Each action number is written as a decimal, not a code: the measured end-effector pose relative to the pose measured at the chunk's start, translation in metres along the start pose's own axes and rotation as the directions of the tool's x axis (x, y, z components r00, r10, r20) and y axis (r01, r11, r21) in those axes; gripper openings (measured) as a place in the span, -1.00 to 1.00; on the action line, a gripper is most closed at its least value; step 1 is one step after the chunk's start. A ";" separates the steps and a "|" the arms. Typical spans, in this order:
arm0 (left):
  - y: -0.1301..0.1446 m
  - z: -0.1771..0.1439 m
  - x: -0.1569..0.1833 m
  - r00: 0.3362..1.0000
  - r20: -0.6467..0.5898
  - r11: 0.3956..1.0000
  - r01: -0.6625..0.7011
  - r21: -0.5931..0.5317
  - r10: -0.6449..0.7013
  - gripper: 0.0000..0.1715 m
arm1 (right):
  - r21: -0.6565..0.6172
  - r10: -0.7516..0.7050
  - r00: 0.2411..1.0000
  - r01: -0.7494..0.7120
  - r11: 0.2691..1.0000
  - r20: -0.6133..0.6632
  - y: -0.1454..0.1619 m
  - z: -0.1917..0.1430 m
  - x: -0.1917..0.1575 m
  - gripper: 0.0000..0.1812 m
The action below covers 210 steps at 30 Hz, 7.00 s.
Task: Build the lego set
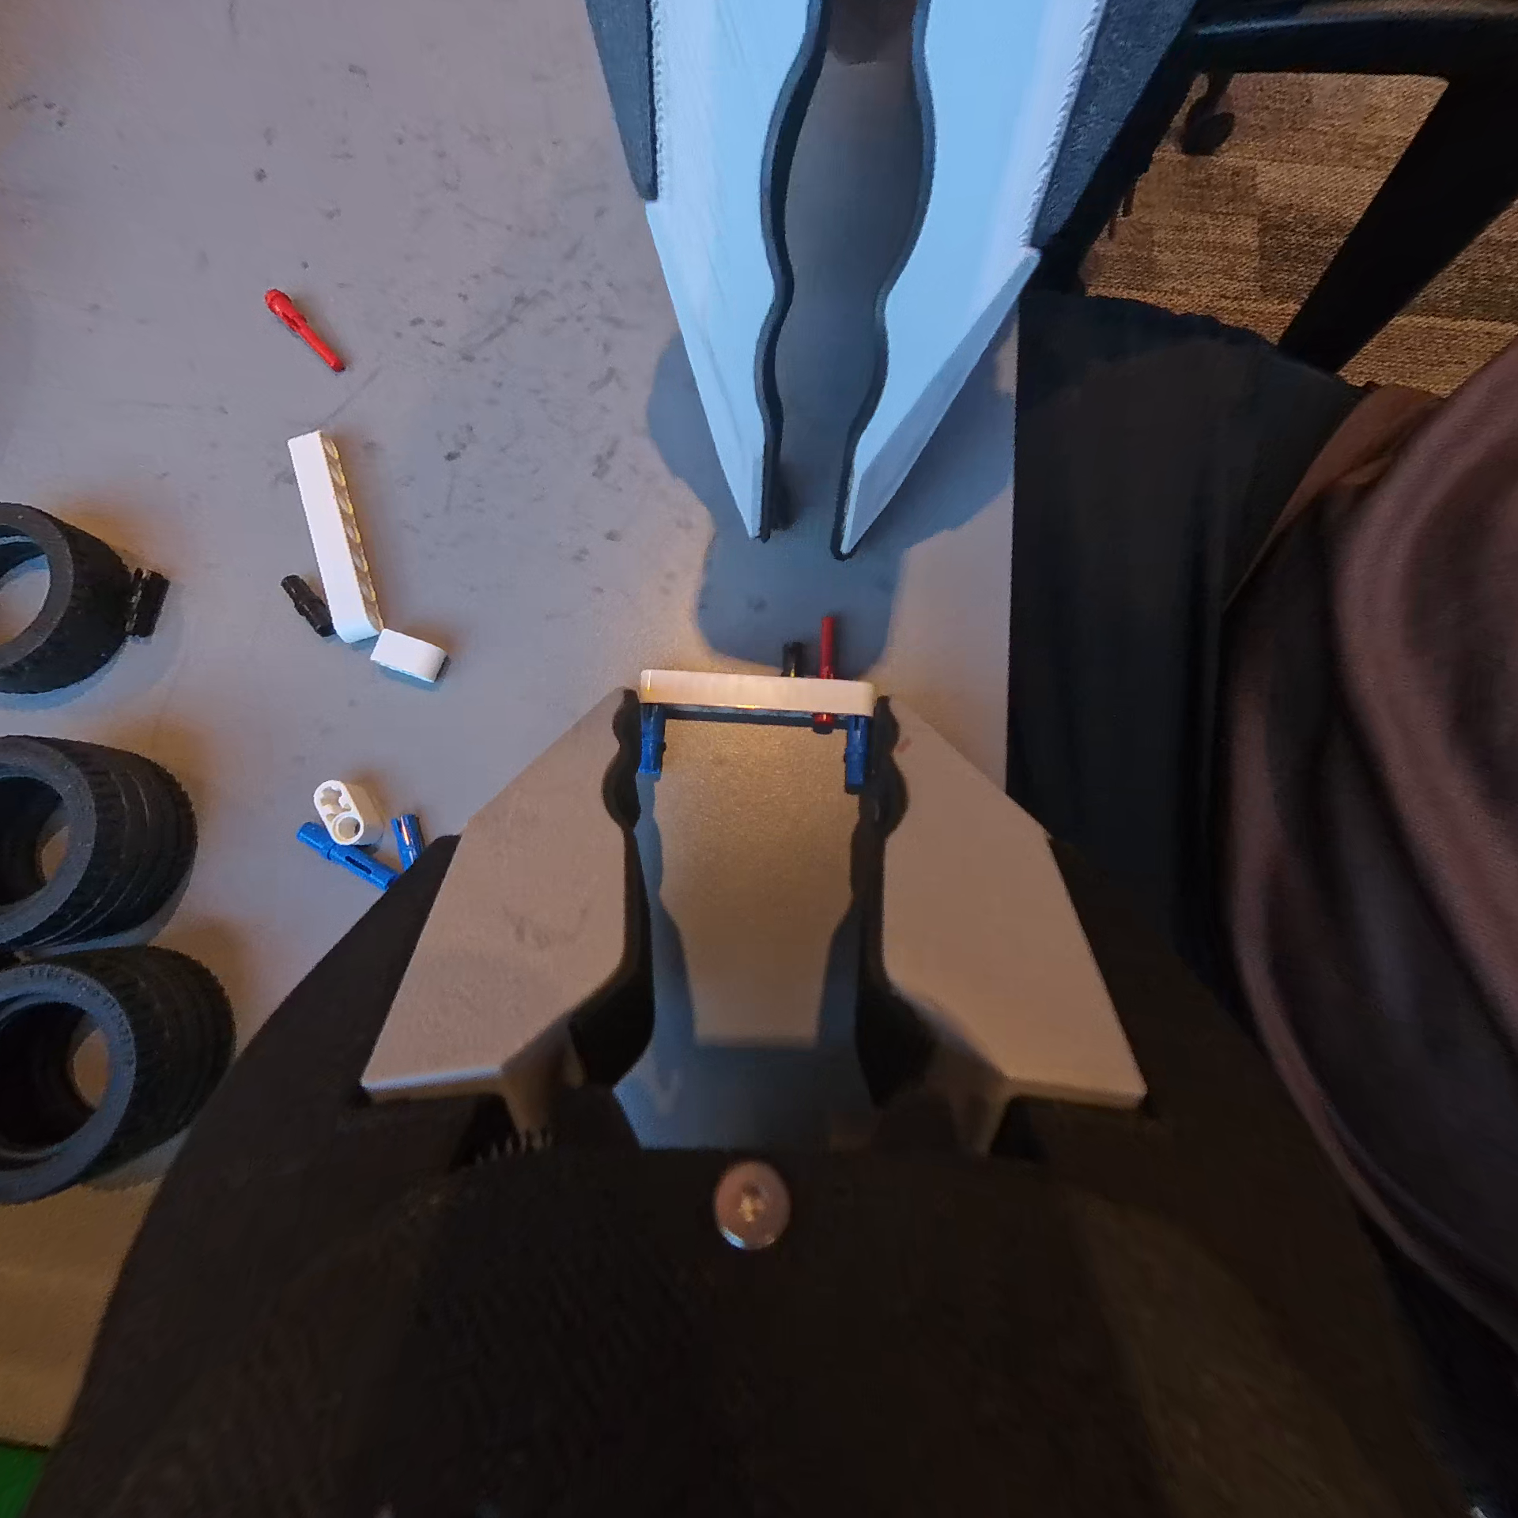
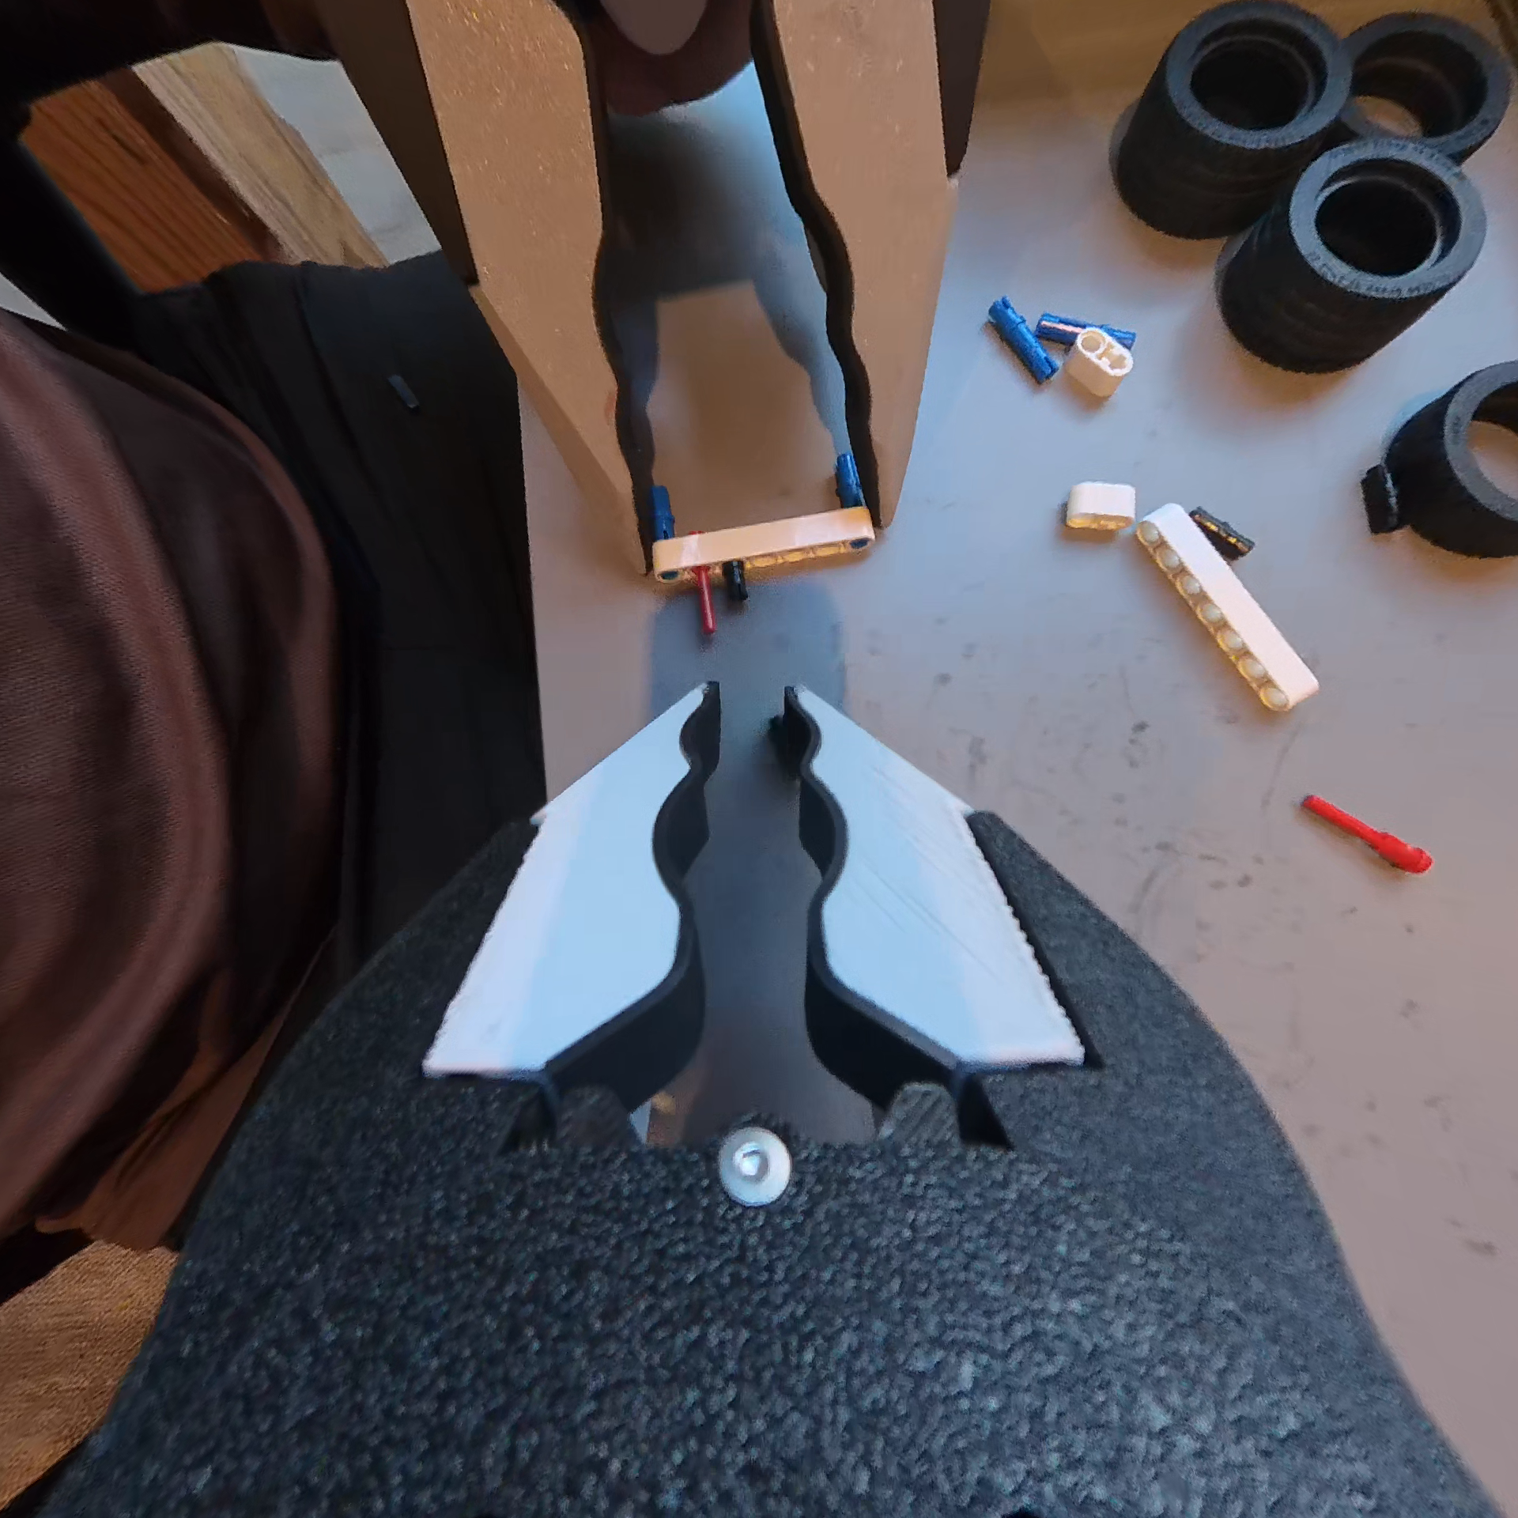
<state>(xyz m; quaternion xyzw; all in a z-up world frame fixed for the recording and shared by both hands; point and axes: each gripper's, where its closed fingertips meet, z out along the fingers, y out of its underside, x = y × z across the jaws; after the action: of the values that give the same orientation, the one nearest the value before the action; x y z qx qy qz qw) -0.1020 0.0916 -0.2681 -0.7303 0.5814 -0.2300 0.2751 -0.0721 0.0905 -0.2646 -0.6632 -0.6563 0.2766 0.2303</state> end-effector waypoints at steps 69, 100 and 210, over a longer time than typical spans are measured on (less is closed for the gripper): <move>-0.067 -0.005 -0.025 0.861 0.479 0.962 0.042 0.268 -0.171 -0.80 | 0.418 0.532 0.718 -0.694 0.586 0.448 -0.057 -0.043 0.020 -0.96; -0.104 -0.045 -0.006 0.829 -0.264 0.615 0.547 0.568 -0.494 -0.96 | 0.676 0.331 0.887 -0.460 0.576 0.322 -0.085 -0.076 0.015 -0.96; -0.065 -0.032 -0.034 0.664 0.730 0.971 -0.240 0.006 0.160 -0.98 | 0.477 0.546 0.693 -0.721 0.503 0.470 -0.058 -0.047 0.030 -0.96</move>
<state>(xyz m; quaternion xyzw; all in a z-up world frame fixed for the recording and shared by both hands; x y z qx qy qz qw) -0.0833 0.1312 -0.2015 -0.6781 0.4895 0.0796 0.5424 -0.0843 0.1251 -0.1928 -0.6979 -0.2549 0.6280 0.2314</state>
